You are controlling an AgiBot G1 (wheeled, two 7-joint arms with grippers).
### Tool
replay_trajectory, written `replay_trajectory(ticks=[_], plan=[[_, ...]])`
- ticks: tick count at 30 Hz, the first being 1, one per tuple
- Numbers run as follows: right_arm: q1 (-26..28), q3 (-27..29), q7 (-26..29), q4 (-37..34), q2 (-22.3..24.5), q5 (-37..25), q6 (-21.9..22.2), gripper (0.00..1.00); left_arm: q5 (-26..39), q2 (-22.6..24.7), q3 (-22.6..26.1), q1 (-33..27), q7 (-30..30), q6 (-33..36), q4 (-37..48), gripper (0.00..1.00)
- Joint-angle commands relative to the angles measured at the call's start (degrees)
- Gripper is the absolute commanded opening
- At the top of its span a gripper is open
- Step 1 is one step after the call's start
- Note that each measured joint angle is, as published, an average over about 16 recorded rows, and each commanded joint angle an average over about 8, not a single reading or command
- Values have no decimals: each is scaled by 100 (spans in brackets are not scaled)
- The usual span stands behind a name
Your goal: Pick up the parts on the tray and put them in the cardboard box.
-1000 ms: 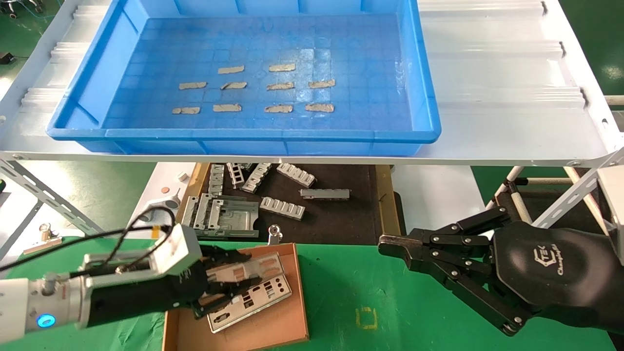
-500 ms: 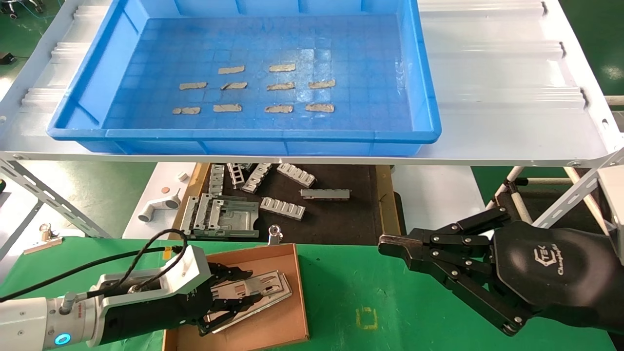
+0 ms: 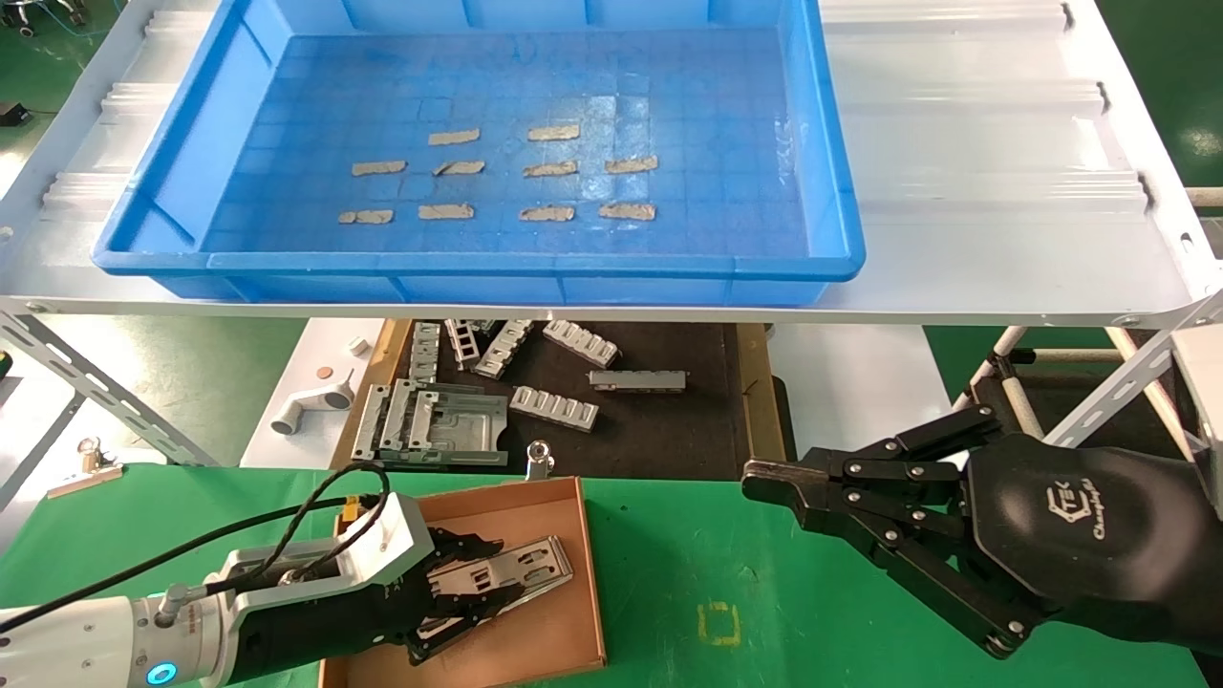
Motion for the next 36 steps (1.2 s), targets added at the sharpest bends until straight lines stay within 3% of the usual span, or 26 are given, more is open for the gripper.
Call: replay_trajectory(ticks=[1, 13, 17, 23, 31, 34, 36], plan=[[0, 0, 0, 0, 0, 0, 0, 0, 35, 27, 16, 5, -40, -45, 4, 0], [0, 0, 0, 0, 0, 0, 0, 0, 104, 43, 72, 16, -154, -60, -16, 0], [0, 0, 0, 0, 0, 0, 0, 0, 116, 61, 79, 18, -181, -83, -22, 7], [0, 0, 0, 0, 0, 0, 0, 0, 121, 79, 83, 25, -204, -110, -43, 32], [0, 0, 0, 0, 0, 0, 0, 0, 128, 72, 83, 31, -220, -124, -49, 90], [0, 0, 0, 0, 0, 0, 0, 0, 130, 71, 87, 30, -235, -120, -45, 100], [0, 0, 0, 0, 0, 0, 0, 0, 128, 72, 89, 29, -244, -117, -43, 100]])
